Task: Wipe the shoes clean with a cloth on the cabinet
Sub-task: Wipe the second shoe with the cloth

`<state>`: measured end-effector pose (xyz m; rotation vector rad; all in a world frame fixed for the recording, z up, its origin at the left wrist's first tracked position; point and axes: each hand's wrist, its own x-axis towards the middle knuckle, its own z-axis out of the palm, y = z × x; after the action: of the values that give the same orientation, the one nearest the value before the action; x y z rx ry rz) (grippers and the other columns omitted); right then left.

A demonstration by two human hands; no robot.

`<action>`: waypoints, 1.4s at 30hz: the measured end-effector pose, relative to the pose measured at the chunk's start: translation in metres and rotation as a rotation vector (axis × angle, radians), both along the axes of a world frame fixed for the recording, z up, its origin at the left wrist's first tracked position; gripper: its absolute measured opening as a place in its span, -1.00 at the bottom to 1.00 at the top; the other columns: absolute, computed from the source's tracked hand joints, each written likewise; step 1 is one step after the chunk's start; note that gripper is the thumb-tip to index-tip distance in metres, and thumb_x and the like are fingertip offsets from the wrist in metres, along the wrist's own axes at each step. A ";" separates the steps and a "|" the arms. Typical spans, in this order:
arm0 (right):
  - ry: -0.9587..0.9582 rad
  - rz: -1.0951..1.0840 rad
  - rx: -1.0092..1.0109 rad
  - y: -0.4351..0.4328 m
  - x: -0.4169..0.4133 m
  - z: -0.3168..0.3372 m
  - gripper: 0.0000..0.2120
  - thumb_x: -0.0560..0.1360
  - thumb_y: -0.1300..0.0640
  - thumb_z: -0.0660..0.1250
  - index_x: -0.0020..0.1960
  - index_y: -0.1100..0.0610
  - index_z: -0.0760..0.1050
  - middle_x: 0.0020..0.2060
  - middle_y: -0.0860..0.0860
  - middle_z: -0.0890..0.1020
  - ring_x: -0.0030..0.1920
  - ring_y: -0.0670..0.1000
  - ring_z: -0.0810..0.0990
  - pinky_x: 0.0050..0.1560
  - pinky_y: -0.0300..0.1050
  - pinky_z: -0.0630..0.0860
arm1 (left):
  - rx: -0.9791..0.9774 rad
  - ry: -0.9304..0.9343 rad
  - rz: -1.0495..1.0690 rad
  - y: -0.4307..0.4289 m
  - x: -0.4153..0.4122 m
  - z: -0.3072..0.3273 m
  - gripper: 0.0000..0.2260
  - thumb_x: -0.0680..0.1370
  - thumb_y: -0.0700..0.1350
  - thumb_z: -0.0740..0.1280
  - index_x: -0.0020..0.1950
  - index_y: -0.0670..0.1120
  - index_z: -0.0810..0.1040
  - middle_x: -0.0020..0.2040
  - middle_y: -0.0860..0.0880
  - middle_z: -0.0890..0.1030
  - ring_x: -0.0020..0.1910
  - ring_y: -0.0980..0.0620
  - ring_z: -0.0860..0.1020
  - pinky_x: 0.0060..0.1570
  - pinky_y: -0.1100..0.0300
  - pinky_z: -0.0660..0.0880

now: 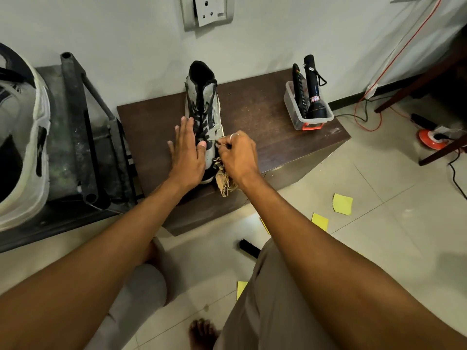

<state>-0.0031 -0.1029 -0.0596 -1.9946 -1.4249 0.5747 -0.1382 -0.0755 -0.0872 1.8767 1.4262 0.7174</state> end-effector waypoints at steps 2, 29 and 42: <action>0.018 0.009 -0.006 -0.001 0.000 -0.002 -0.88 0.59 0.22 0.39 -0.10 0.17 0.68 -0.05 0.01 0.61 -0.07 -0.10 0.59 -0.07 -0.22 0.57 | -0.006 -0.013 0.015 0.000 0.001 0.000 -0.45 0.74 -0.11 0.06 0.67 -0.05 -0.11 0.68 -0.05 -0.13 0.64 -0.06 -0.20 0.54 -0.12 -0.29; 0.124 0.074 0.000 -0.083 -0.042 0.007 -0.77 0.61 0.21 0.37 0.25 0.18 0.65 -0.01 -0.09 0.52 -0.04 -0.13 0.56 -0.11 -0.53 0.39 | -0.346 -0.199 0.086 -0.003 0.001 0.018 -0.43 0.76 -0.06 0.04 0.66 0.11 -0.23 0.66 0.04 -0.28 0.58 -0.07 -0.40 0.48 -0.13 -0.45; 0.128 0.089 0.043 -0.071 -0.042 0.014 -0.75 0.55 0.24 0.39 0.20 0.17 0.68 0.05 -0.05 0.60 0.04 -0.09 0.61 0.12 -0.18 0.59 | -0.499 -0.414 0.167 0.012 -0.021 0.013 -0.44 0.68 0.03 0.20 0.65 0.18 0.06 0.68 -0.04 -0.02 0.65 -0.06 -0.13 0.60 -0.18 -0.13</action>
<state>-0.0451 -0.1735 -0.0457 -1.8348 -1.4411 0.6921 -0.1591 -0.0635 -0.0746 1.1618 1.3433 0.6993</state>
